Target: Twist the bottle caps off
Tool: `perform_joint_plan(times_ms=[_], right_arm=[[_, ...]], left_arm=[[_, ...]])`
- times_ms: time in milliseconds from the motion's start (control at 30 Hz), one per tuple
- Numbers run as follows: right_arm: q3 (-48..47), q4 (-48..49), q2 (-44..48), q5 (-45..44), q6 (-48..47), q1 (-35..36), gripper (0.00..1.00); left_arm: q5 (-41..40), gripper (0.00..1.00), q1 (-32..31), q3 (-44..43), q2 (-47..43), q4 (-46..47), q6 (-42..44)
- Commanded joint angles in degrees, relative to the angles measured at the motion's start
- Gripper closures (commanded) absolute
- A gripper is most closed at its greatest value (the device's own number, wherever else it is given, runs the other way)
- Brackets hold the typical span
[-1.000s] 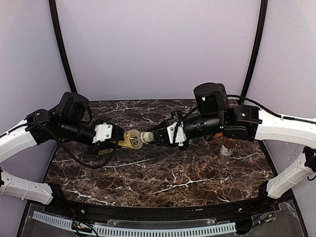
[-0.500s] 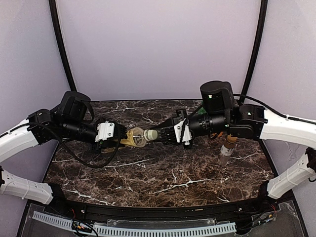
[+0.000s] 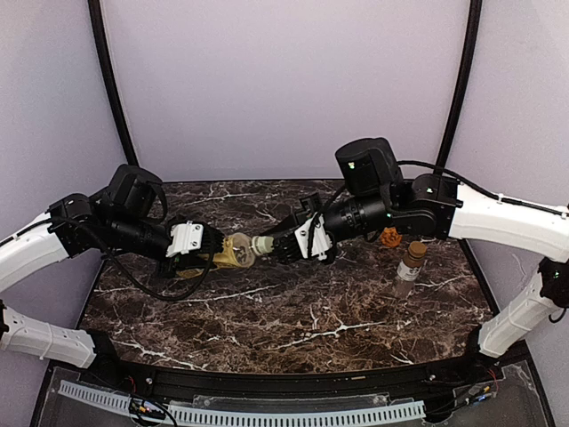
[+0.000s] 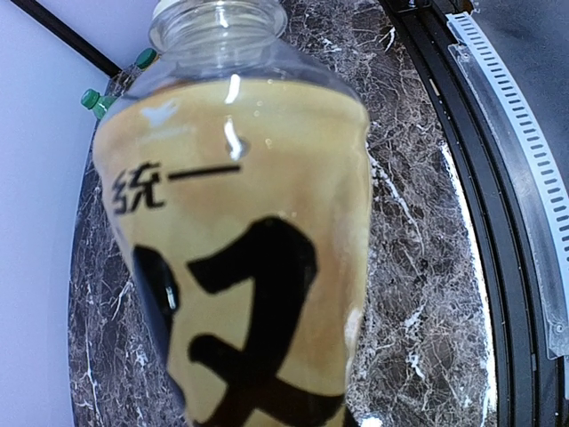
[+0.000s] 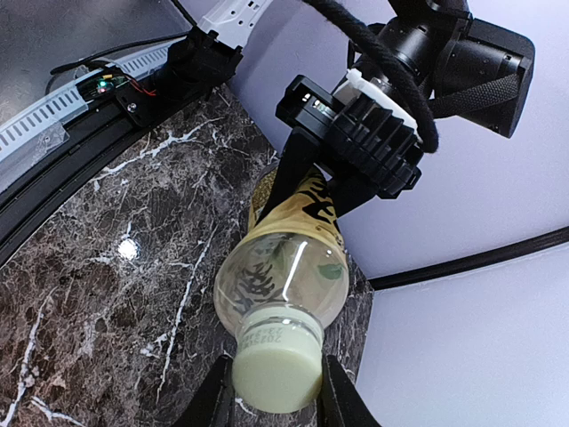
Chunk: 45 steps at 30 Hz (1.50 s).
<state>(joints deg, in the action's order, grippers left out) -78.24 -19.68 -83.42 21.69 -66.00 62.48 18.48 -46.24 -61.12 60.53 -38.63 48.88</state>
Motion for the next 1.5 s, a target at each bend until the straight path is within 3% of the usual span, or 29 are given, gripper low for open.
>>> perform_joint_plan(times_ms=[0,233,333,433,733,900,1033,1167,1333,1467], right_arm=[[-1.7,-2.0,-0.4,0.7,-1.6,-1.1,1.0],[1.0,1.7,0.8,-0.6,-1.1,-1.1,1.0],[2.1,3.7,1.3,-0.9,-0.3,-1.1,0.77],[2.8,5.2,1.8,-1.1,0.2,-1.1,0.65],[4.6,6.6,3.6,-2.0,2.3,-1.1,0.49],[4.9,6.9,4.5,-2.3,7.0,-1.1,0.31],[4.7,8.0,5.8,-4.1,21.5,-2.2,0.03],[1.6,10.3,5.3,-5.1,43.3,-4.0,0.01],[-4.8,10.4,1.3,-6.6,77.8,-6.2,0.01],[-6.3,12.0,-0.9,-2.5,89.2,-6.2,0.01]], left_arm=[[1.7,0.87,-0.2,0.1,-1.3,-4.9,2.4],[1.4,0.88,-0.2,0.5,-1.8,-3.1,2.0],[0.8,0.88,-0.2,0.6,-2.0,-2.4,1.2],[0.6,0.89,-0.2,0.5,-2.2,-2.3,0.7],[-0.1,0.89,-0.2,0.5,-2.3,-1.5,0.1],[-2.1,0.9,-0.2,0.7,-2.2,1.2,-3.3],[-6.9,0.89,-0.2,1.2,-2.7,7.1,-5.3],[-10.4,0.89,-0.2,2.4,-3.1,11.6,-5.8],[-14.3,0.89,-0.2,4.0,-3.6,15.4,-4.5],[-15.6,0.89,-0.2,4.3,-3.7,16.5,-3.7]])
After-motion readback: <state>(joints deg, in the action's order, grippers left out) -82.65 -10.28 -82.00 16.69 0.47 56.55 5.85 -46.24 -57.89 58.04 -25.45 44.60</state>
